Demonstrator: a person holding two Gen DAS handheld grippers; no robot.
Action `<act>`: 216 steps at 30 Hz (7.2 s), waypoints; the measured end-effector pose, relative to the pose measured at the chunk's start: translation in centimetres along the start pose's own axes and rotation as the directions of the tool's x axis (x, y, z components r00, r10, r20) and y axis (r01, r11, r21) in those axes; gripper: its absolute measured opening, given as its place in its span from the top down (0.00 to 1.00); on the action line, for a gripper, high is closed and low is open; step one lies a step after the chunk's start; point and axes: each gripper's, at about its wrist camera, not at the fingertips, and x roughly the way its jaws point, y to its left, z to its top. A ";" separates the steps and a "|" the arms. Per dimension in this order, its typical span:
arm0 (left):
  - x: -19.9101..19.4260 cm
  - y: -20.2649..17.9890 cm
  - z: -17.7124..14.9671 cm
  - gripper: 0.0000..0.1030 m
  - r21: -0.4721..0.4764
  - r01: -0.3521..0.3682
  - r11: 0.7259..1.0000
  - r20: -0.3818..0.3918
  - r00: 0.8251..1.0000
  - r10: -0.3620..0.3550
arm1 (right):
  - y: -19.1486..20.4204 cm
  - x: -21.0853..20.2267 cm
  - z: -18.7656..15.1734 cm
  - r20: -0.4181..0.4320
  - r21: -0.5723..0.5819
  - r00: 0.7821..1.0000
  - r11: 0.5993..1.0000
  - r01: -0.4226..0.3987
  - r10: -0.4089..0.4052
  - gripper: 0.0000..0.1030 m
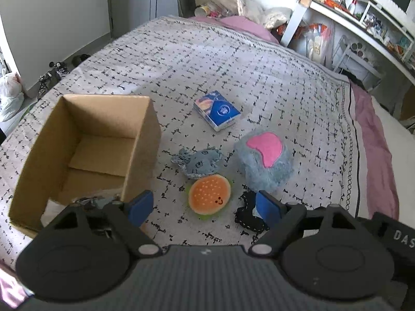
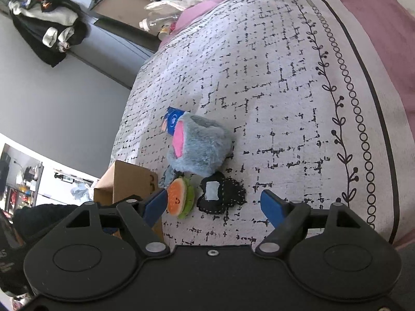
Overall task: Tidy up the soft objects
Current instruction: 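Reach the left tool to the burger plush while the right tool reaches the black beaded item, then grasp the burger plush with the left tool while the right tool grasps the black beaded item, then carry the burger plush and black beaded item over the box with both tools, then open both tools to drop the burger plush and beaded item into the box, then move both open tools from the box toward the grey fluffy plush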
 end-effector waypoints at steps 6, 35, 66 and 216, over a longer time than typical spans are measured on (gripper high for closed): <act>2.2 -0.9 0.0 0.20 0.019 0.005 1.000 -0.028 1.000 -0.005 | -0.5 0.8 0.5 -0.012 0.014 1.000 1.000 0.025 -0.025 0.24; 9.6 -0.5 0.0 0.54 0.000 0.056 0.998 -0.147 0.988 -0.056 | -1.3 5.4 1.5 -0.120 0.017 0.992 0.999 0.039 -0.037 0.40; 4.3 1.8 0.1 0.55 -0.033 0.130 0.991 -0.080 0.988 -0.132 | 3.0 8.8 0.1 -0.075 -0.235 0.985 0.962 0.137 -0.159 0.54; -2.1 20.1 1.2 0.28 -0.263 0.092 0.960 0.093 0.993 -0.070 | 21.0 4.5 -5.5 0.046 -0.431 0.993 0.894 0.120 -0.111 0.09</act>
